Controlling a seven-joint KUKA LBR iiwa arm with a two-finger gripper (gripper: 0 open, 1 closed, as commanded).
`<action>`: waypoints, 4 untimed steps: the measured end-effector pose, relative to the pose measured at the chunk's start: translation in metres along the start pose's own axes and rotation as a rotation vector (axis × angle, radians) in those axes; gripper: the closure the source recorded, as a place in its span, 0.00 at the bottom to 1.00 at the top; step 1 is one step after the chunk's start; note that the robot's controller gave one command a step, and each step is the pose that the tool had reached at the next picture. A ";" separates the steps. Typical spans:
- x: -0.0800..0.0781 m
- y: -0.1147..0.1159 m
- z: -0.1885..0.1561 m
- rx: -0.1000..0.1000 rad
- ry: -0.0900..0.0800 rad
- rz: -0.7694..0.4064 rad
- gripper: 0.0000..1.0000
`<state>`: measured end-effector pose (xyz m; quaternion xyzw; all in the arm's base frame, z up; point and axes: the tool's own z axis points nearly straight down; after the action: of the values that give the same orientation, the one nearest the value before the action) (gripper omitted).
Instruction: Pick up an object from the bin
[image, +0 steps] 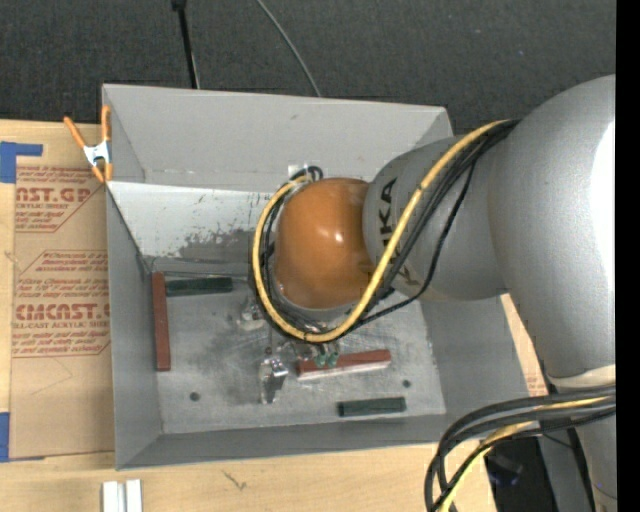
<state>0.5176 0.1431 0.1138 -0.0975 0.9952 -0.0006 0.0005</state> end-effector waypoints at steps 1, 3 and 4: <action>0.011 -0.012 0.006 -0.002 0.000 -0.145 0.00; 0.016 -0.064 0.037 -0.001 -0.016 -0.185 0.00; 0.023 -0.114 0.037 -0.001 -0.009 -0.215 1.00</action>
Offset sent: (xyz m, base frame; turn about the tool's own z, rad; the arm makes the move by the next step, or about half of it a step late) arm 0.0186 -0.0733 -0.0378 -0.0769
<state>0.5169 0.0269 0.0766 -0.2035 0.9791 0.0003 0.0050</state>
